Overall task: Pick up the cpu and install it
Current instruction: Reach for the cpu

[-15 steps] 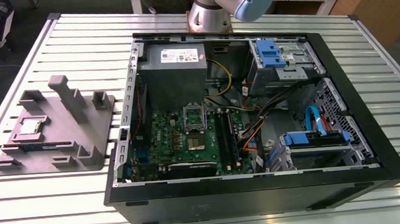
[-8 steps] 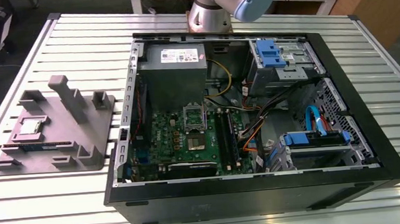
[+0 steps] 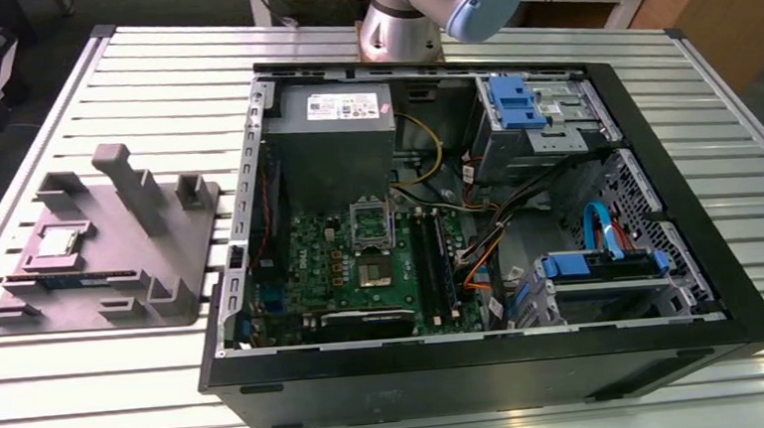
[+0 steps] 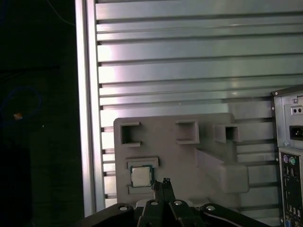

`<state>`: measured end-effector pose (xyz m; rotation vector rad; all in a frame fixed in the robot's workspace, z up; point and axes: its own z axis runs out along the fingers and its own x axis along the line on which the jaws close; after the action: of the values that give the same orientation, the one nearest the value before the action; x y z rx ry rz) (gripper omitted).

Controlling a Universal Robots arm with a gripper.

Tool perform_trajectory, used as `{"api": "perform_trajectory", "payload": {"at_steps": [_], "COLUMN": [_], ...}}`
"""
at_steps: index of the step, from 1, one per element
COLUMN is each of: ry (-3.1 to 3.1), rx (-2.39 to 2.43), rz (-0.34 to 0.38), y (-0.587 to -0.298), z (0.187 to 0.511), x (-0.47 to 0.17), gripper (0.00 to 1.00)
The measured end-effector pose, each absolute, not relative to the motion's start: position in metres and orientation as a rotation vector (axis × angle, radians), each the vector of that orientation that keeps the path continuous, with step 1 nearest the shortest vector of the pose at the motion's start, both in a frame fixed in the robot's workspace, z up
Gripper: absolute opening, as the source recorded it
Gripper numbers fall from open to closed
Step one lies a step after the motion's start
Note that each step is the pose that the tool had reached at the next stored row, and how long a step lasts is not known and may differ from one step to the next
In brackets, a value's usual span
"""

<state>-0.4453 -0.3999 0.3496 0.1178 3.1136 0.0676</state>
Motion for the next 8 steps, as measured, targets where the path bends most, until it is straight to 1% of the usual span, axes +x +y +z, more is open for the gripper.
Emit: {"api": "perform_trajectory", "payload": {"at_steps": [8], "ry": [3.125], "rx": [0.119], "rz": [0.067], "y": [-0.402], "z": [0.337], "x": [-0.448], "gripper": [0.11]}}
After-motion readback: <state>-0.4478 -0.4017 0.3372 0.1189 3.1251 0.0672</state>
